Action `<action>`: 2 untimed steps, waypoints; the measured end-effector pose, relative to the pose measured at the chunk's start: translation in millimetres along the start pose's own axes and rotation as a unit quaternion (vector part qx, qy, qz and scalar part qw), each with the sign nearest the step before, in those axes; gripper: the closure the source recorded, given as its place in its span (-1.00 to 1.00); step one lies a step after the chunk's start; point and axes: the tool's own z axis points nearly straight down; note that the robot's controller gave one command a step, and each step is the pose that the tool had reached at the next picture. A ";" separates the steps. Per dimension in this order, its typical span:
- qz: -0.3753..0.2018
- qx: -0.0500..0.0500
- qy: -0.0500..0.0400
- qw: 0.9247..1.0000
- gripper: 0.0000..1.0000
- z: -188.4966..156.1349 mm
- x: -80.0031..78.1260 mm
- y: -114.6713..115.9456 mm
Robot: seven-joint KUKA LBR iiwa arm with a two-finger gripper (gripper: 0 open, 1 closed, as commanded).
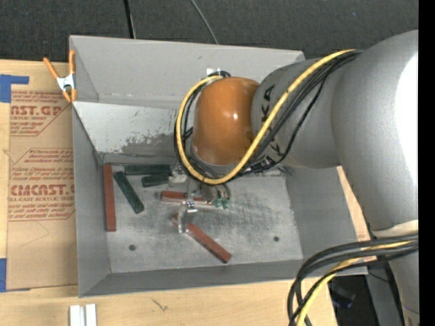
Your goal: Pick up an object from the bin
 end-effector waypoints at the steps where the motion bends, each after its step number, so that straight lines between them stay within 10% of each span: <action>1: -0.033 -0.003 -0.010 0.999 1.00 47.9 -2.5 -28.5; 2: -0.033 -0.003 -0.010 0.999 1.00 47.9 -2.5 -28.5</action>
Offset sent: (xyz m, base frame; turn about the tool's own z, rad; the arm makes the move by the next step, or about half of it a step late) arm 0.0000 0.0000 0.0000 0.0000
